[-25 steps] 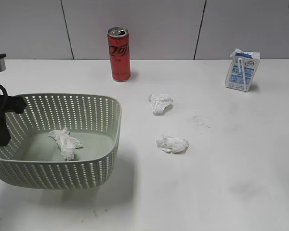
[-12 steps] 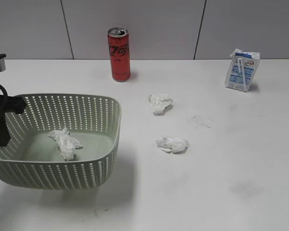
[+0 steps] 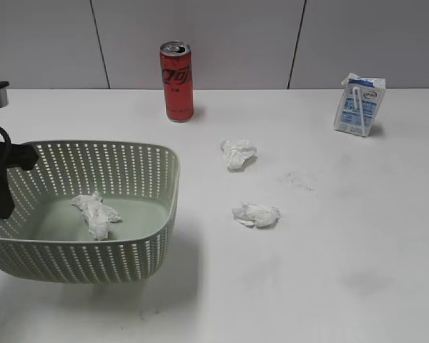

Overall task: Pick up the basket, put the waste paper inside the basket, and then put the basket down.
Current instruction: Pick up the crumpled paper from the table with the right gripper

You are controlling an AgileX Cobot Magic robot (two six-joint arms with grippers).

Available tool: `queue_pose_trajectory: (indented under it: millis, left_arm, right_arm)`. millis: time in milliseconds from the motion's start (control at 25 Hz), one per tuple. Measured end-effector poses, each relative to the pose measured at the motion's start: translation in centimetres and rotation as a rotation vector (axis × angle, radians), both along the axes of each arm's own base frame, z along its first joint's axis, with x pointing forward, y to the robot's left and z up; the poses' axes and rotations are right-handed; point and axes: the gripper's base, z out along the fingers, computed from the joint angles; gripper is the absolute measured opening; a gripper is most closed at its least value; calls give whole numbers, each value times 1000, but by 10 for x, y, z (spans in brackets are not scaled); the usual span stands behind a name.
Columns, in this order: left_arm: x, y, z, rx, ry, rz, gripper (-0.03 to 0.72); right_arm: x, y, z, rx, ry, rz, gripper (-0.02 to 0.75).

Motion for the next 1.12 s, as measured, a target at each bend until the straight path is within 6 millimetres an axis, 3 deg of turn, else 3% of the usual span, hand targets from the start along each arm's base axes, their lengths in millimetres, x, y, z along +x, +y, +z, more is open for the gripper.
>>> queue_pose_trajectory:
  millis: [320,480,600,800,1000,1120]
  left_arm:
    - [0,0,0,-1,3,0,6]
    - [0,0,0,-1,3,0,6]
    - [0,0,0,-1,3,0,6]
    - [0,0,0,-1,3,0,6]
    - [0,0,0,-1,3,0,6]
    - [0,0,0,-1,3,0,6]
  right_arm:
    - [3,0,1,-15,6,-2,551]
    - [29,9,13,-47,69,-4,551]
    - [66,22,25,-67,165,2,551]
    - [154,59,27,-124,441,58,539]
    - [246,107,-9,-221,664,288,505]
    - [280,147,-39,-320,743,507,500]
